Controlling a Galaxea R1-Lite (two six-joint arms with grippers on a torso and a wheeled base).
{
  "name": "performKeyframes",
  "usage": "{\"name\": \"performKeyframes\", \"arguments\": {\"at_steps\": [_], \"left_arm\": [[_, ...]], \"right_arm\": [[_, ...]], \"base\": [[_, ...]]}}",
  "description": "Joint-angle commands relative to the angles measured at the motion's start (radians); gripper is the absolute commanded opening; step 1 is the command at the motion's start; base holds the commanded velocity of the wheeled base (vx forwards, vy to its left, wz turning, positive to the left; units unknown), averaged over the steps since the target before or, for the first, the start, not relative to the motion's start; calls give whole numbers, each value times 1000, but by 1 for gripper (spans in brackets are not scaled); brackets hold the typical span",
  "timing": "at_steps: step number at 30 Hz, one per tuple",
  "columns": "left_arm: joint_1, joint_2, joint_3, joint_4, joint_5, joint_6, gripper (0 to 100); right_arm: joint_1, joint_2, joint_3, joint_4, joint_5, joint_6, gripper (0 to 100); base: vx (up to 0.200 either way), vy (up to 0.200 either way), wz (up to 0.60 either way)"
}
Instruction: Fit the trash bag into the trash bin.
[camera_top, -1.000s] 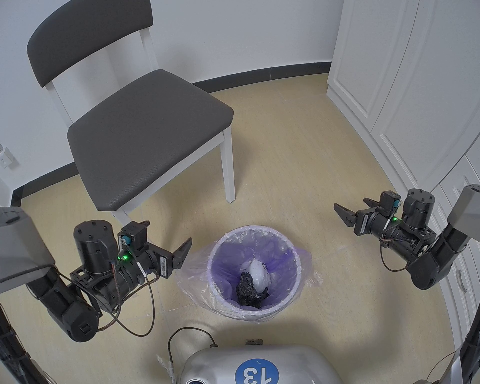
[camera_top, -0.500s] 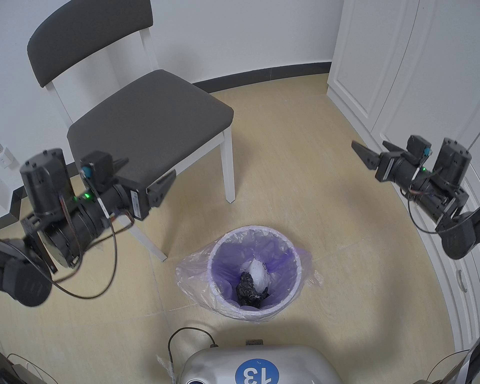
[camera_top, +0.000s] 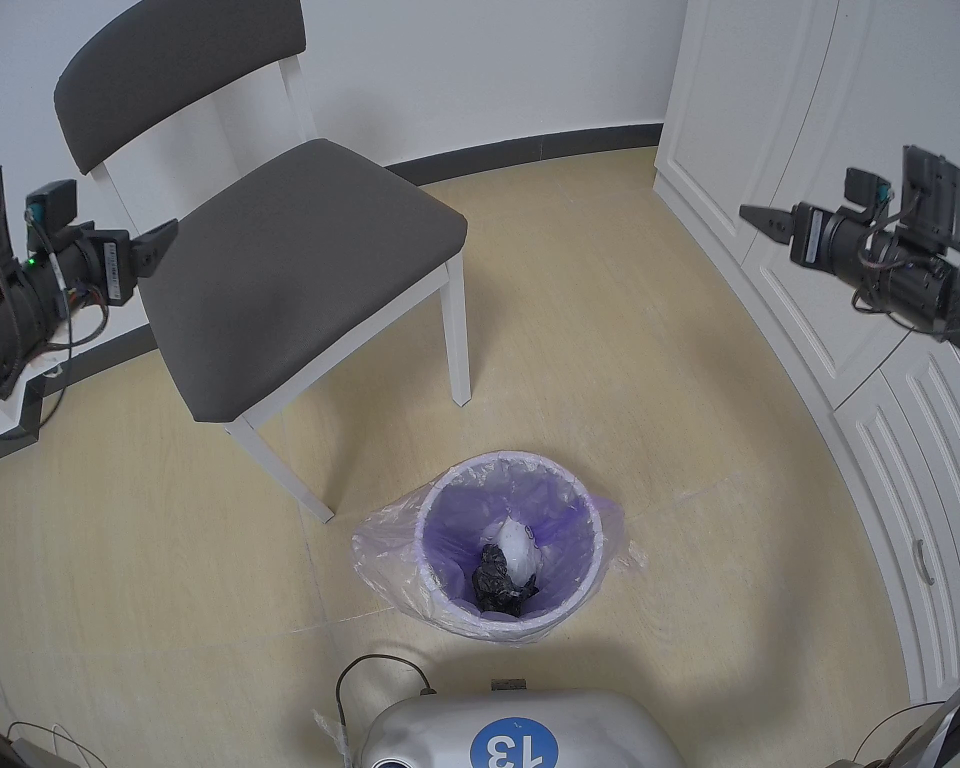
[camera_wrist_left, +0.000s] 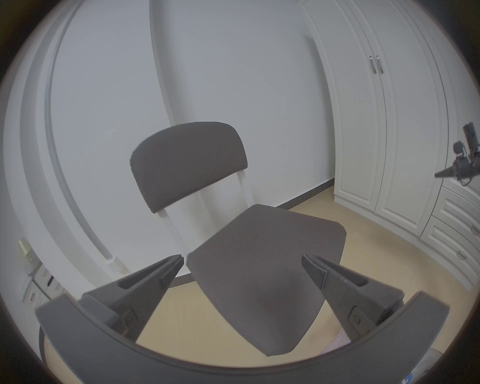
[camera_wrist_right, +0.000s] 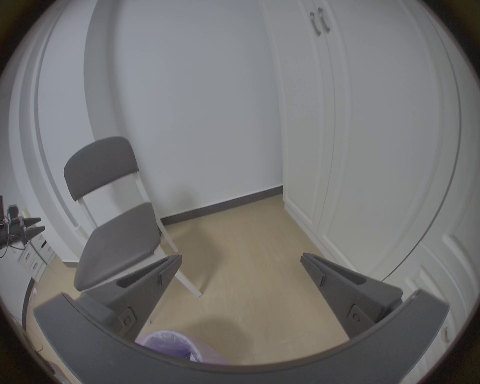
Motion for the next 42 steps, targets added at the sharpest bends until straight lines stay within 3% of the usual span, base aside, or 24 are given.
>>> {"name": "performKeyframes", "arguments": {"at_steps": [1,4,7,14,18,20,30,33,35,41,42], "left_arm": [[-7,-213,-154,202,10,8,100],[-13,-331,-180,302,7,-7,100],[-17,-417,-172,348,-2,-7,100],[-30,-601,-87,392,-1,3,100],[-27,-655,-56,392,-2,6,100],[-28,-736,-60,421,10,8,100],[-22,-913,-111,636,11,8,100],[-22,-922,-111,644,11,8,100],[-20,-1011,-122,731,11,8,100],[-14,-1100,-152,871,17,8,100],[-2,-1127,-152,909,17,8,100]], "right_arm": [[0,-238,-109,175,-35,-19,100],[-25,-425,-120,335,-78,-79,100],[-30,-549,-109,379,-120,-94,100],[-198,-778,-32,393,-111,-62,100],[-201,-861,29,407,-97,-56,100],[-200,-1013,147,433,-45,-56,100],[-215,-1312,236,656,-46,-8,100],[-218,-1327,241,668,-46,-5,100],[-235,-1464,276,784,-43,9,100],[-234,-1565,351,844,-39,21,100],[-234,-1566,363,855,-49,65,100]], "base": [[0,0,0],[0,0,0],[0,0,0],[0,0,0],[0,0,0],[0,0,0],[0,0,0],[0,0,0],[0,0,0],[0,0,0],[0,0,0]]}}
